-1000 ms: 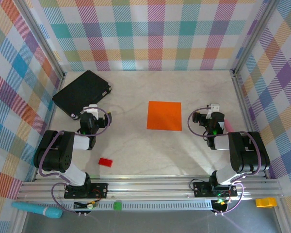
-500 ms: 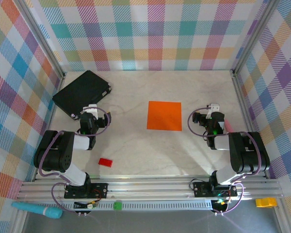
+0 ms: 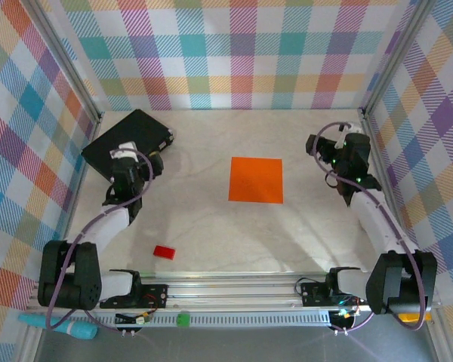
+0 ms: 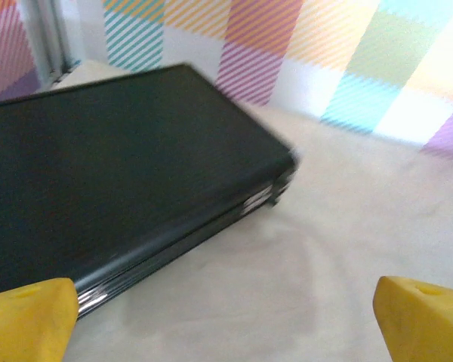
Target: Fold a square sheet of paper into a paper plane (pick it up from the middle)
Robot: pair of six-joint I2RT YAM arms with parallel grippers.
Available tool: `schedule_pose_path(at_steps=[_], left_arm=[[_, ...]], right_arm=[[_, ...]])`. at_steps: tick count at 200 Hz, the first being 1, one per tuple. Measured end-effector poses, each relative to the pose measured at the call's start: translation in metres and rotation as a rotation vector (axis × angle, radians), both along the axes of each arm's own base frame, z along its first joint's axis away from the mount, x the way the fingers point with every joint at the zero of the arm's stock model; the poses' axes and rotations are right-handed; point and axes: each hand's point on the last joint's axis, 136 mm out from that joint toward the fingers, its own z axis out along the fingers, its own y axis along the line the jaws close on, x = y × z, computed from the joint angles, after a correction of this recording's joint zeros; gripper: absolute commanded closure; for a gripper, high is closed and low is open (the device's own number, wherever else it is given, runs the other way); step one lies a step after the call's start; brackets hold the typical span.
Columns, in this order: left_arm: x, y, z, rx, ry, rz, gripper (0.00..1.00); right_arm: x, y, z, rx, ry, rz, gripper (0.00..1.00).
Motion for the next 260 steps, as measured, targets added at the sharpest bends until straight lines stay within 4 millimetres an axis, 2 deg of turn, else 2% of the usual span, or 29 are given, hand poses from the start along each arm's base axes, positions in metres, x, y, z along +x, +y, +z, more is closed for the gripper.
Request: schedule_pose_path(at_steps=[13,27,40,76,101,122,143,175,208,260], left_arm=[[0.002,-0.011,0.018,-0.089,-0.017,-0.036,0.0],[0.003,-0.026,0.023,-0.18,-0.002,-0.096,0.0],[0.003,-0.042,0.016,-0.26,0.041,-0.159,0.0],[0.005,-0.069,-0.01,-0.447,0.207,-0.231,0.0],[0.01,-0.086,-0.013,-0.523,0.271,-0.267,0.0],[0.014,-0.096,-0.015,-0.555,0.308,-0.285,0.0],[0.016,-0.111,-0.022,-0.575,0.354,-0.311,0.0],[0.017,-0.135,-0.033,-0.58,0.405,-0.352,0.0],[0.016,-0.153,-0.044,-0.58,0.444,-0.378,0.0],[0.011,-0.175,-0.07,-0.575,0.522,-0.4,0.0]], right_arm=[[0.006,0.012,-0.009,0.063,0.081,0.035,0.01],[0.011,0.028,-0.028,0.115,0.178,0.073,0.01],[0.012,0.047,-0.051,0.161,0.274,0.115,0.03],[0.01,0.102,-0.114,0.255,0.522,0.211,0.26],[0.012,0.129,-0.146,0.276,0.631,0.24,0.32],[0.013,0.144,-0.162,0.28,0.688,0.248,0.35],[0.015,0.151,-0.172,0.275,0.719,0.239,0.35],[0.017,0.146,-0.188,0.259,0.755,0.191,0.34],[0.011,0.145,-0.207,0.242,0.809,0.147,0.33],[0.001,0.166,-0.209,0.286,0.82,0.084,0.32]])
